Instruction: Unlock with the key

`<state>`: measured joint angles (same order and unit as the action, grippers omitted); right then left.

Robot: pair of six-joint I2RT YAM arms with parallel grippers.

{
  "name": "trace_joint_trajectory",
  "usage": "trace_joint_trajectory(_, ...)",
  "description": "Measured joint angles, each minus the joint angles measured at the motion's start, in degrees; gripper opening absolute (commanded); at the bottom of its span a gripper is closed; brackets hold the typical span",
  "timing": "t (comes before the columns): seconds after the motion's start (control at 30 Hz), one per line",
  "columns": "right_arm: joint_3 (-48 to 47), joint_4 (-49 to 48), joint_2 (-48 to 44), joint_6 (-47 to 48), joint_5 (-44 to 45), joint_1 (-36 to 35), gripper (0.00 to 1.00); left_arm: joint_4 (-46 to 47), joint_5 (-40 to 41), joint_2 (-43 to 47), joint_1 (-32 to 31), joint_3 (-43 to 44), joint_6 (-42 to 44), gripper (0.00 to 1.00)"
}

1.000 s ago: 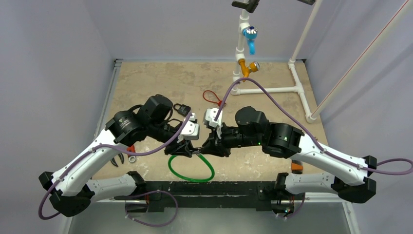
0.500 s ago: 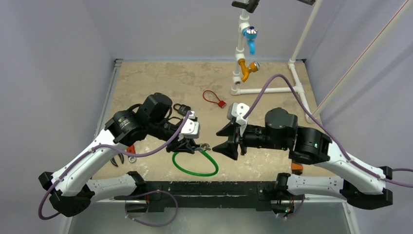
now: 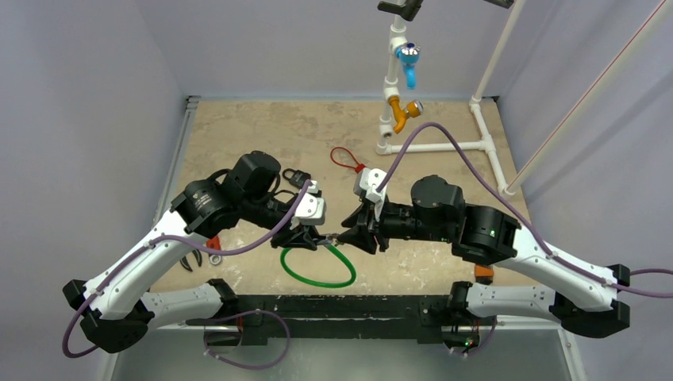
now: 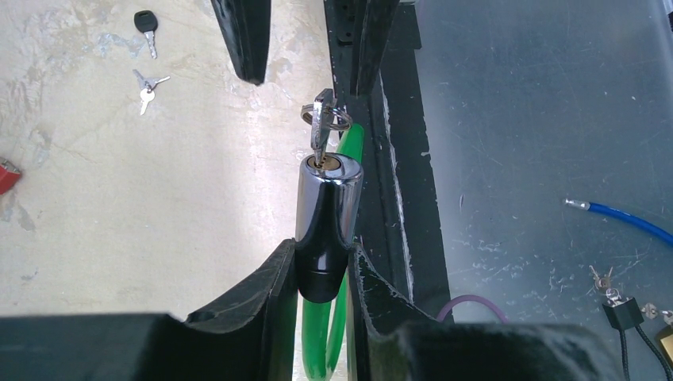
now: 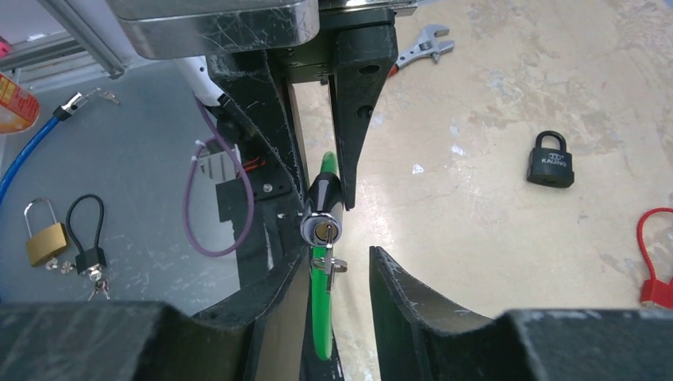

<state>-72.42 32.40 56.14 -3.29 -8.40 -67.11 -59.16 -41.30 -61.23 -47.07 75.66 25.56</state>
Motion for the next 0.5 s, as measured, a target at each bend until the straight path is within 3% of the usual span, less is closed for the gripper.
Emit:
trace_joint_trajectory(0.27, 1.3, -1.9, 1.0, -0.7, -1.2, 0.0, 0.00, 0.4, 0.0, 0.0, 0.0, 0.0, -0.5, 0.00)
trace_joint_trajectory(0.5, 2.6, -4.5, 1.8, -1.6, -2.5, 0.2, 0.00, -0.4, 1.0, 0.0, 0.0, 0.3, -1.0, 0.00)
